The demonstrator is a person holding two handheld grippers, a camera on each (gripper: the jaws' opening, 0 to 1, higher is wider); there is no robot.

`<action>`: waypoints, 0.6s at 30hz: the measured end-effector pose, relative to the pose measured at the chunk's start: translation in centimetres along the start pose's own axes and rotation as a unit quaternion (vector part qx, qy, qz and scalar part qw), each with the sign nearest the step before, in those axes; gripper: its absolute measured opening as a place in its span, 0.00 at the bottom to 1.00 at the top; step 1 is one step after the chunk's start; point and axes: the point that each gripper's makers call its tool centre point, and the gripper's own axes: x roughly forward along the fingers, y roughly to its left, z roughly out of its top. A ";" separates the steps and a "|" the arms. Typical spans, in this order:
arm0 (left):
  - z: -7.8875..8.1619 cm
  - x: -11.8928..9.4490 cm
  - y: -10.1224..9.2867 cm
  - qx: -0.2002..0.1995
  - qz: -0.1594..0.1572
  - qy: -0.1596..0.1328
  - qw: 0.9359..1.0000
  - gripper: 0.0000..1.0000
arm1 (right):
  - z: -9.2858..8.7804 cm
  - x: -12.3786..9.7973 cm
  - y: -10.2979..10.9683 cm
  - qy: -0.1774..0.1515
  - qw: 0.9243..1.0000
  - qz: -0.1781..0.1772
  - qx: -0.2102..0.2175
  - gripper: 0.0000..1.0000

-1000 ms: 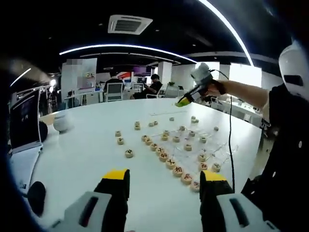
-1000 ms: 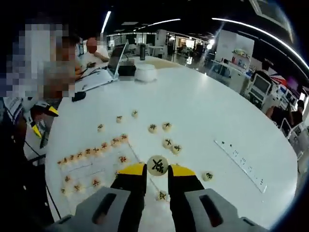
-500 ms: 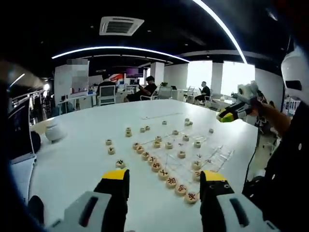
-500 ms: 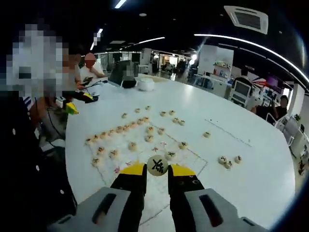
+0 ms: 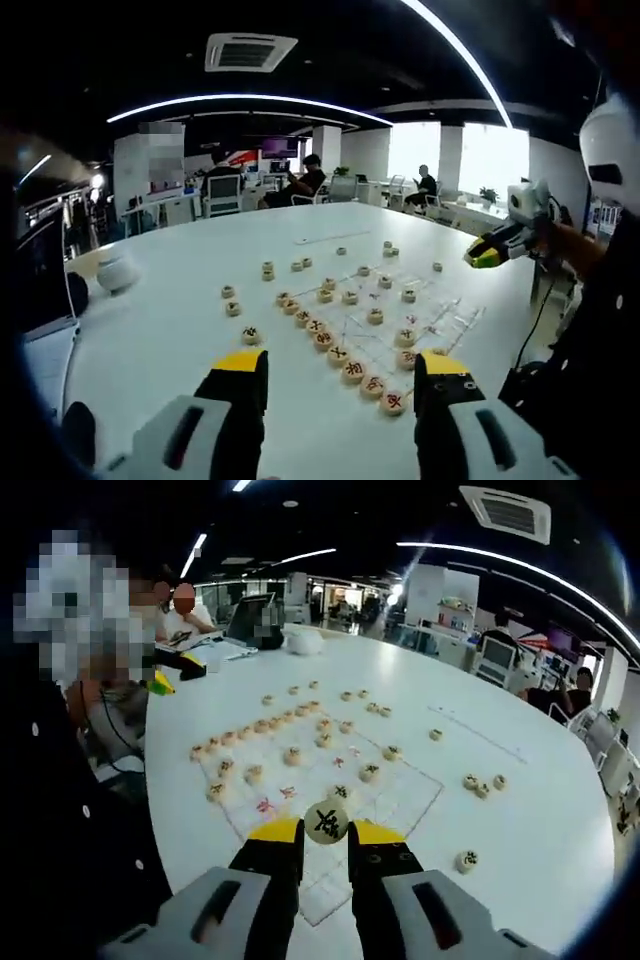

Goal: Pick up the chess pieces one by one and place each piece onto its starting position on the chessboard, setting the pieces on their correct points until all the chess pieces are arranged in the starting layout

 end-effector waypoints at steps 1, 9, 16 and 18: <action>-0.1 -0.1 0.1 -0.002 0.002 0.000 1.000 0.60 | 0.0 0.4 0.2 0.005 1.000 0.006 -0.005 0.19; -1.1 -0.9 0.6 -0.014 0.016 0.004 1.000 0.60 | -0.4 3.9 1.8 0.053 0.996 0.049 -0.054 0.19; -1.8 -1.6 1.3 -0.024 0.027 0.005 0.999 0.60 | -1.6 6.7 3.2 0.083 0.990 0.084 -0.074 0.19; -1.8 -1.7 1.3 -0.025 0.028 0.005 0.999 0.60 | -2.1 7.2 3.4 0.091 0.989 0.087 -0.079 0.19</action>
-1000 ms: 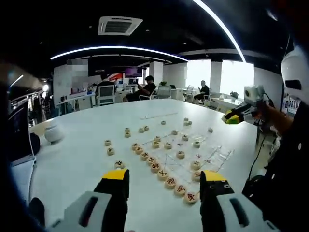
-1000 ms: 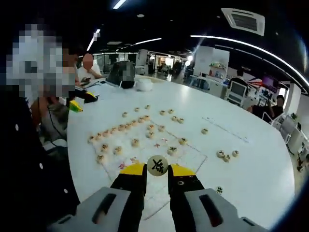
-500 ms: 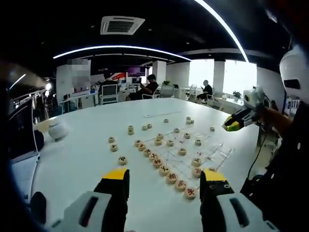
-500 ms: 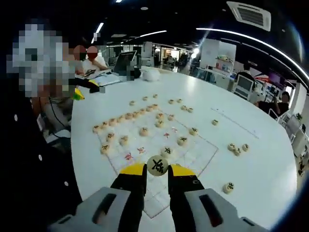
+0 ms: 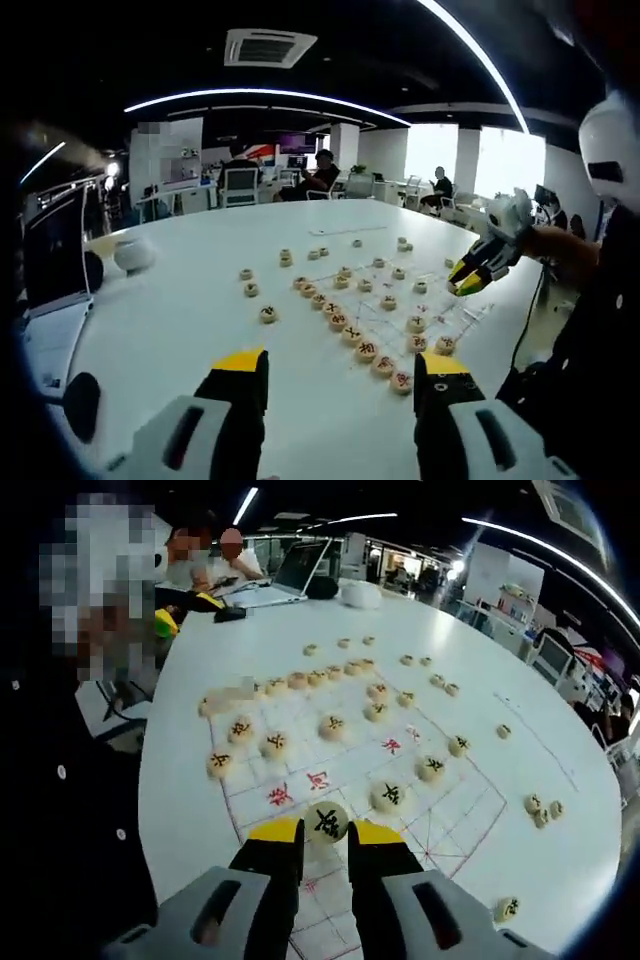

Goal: Pick up the chess pieces one by one and place each piece onto its starting position on the chessboard, setting the pieces on their correct points until all the chess pieces are arranged in the starting layout

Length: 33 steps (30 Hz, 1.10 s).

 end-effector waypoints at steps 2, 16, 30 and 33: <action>-0.1 -0.1 0.1 -0.001 0.001 0.000 1.000 0.60 | -0.2 0.3 0.1 0.005 1.000 0.002 -0.001 0.19; -0.4 -0.3 0.6 -0.007 0.007 0.001 1.000 0.59 | -1.6 1.1 0.4 0.033 0.999 0.011 -0.010 0.19; -0.4 -0.3 0.4 -0.006 0.005 0.002 1.000 0.59 | -0.7 0.1 -0.1 -0.011 1.000 -0.009 0.007 0.35; -0.1 -0.2 0.4 -0.004 0.005 0.002 1.000 0.59 | 0.0 -1.5 -1.1 -0.060 0.997 -0.036 0.044 0.38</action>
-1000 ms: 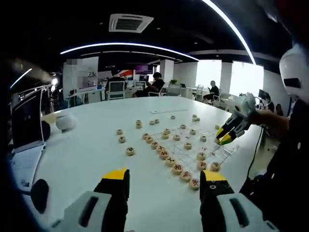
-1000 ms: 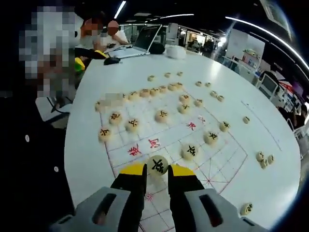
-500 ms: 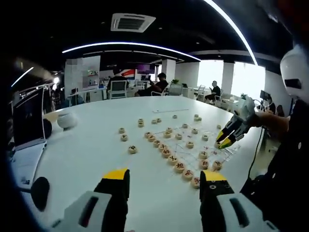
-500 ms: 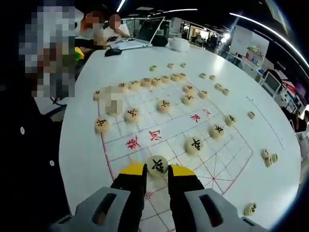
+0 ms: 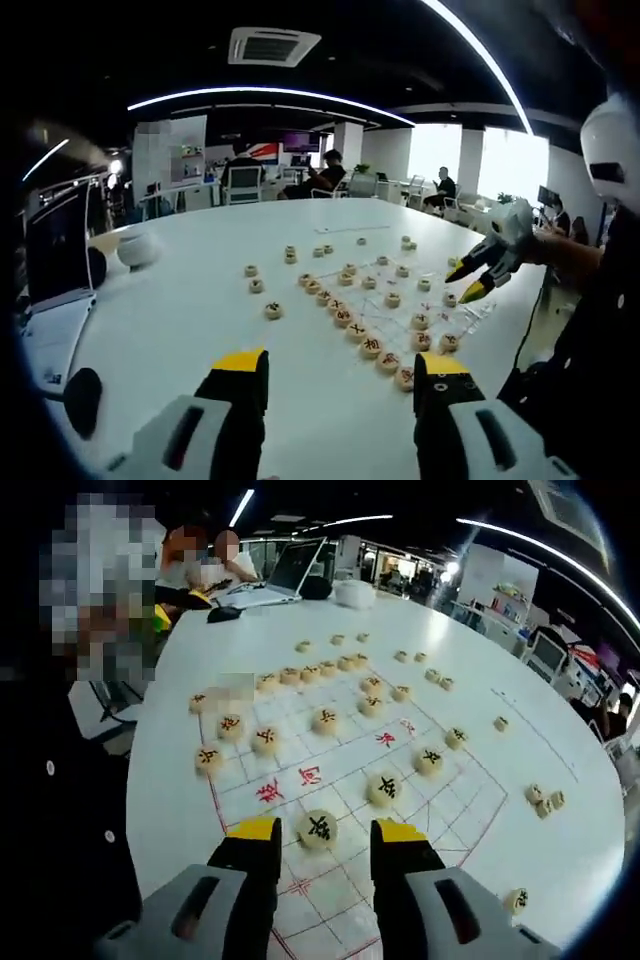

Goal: Pick up the chess pieces one by one and place each piece onto its starting position on the chessboard, setting the pieces on their correct points until all the chess pieces are arranged in the starting layout

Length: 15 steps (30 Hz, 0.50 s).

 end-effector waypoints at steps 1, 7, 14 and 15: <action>0.2 0.1 0.0 0.000 -0.001 0.000 1.000 0.59 | 0.2 -0.6 -0.2 -0.016 1.000 -0.003 0.007 0.40; 1.2 0.5 -0.5 0.002 -0.012 -0.008 1.000 0.59 | -0.4 -4.1 -0.7 -0.075 0.995 -0.040 0.049 0.44; 1.2 1.0 -0.7 0.011 -0.013 -0.001 1.000 0.59 | -0.4 -6.1 -1.1 -0.089 0.992 -0.061 0.058 0.44; 1.2 1.0 -0.7 0.012 -0.013 0.000 1.000 0.59 | -0.1 -6.2 -1.2 -0.089 0.993 -0.059 0.052 0.44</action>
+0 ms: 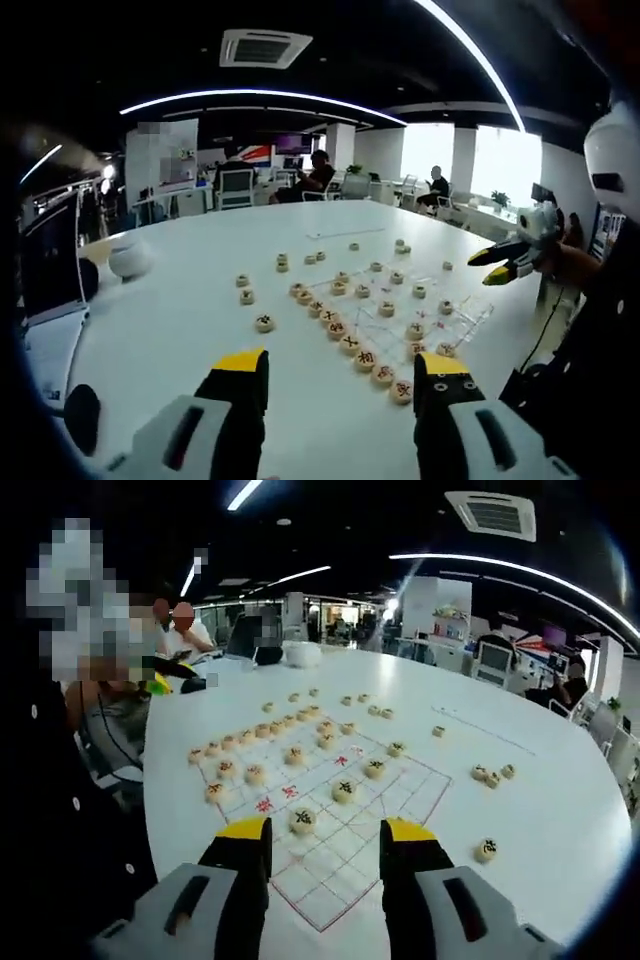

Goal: Pick up the chess pieces one by one and place each piece onto its starting position on the chessboard, setting the pieces on their correct points until all the chess pieces are arranged in the starting layout

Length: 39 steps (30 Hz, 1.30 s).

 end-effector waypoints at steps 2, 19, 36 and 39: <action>-0.1 0.0 0.0 0.003 0.003 0.002 1.000 0.59 | 0.8 0.3 -0.2 0.000 1.000 0.007 -0.007 0.44; -1.9 -1.7 1.9 -0.014 0.032 -0.001 0.999 0.59 | 10.9 9.1 -0.9 0.063 0.975 0.119 -0.177 0.41; -2.8 -2.4 3.2 -0.033 0.040 -0.010 0.999 0.59 | 15.8 20.0 0.3 0.138 0.949 0.184 -0.213 0.39; -2.8 -2.5 3.4 -0.036 0.043 -0.012 0.998 0.59 | 17.0 22.5 1.0 0.145 0.945 0.192 -0.223 0.39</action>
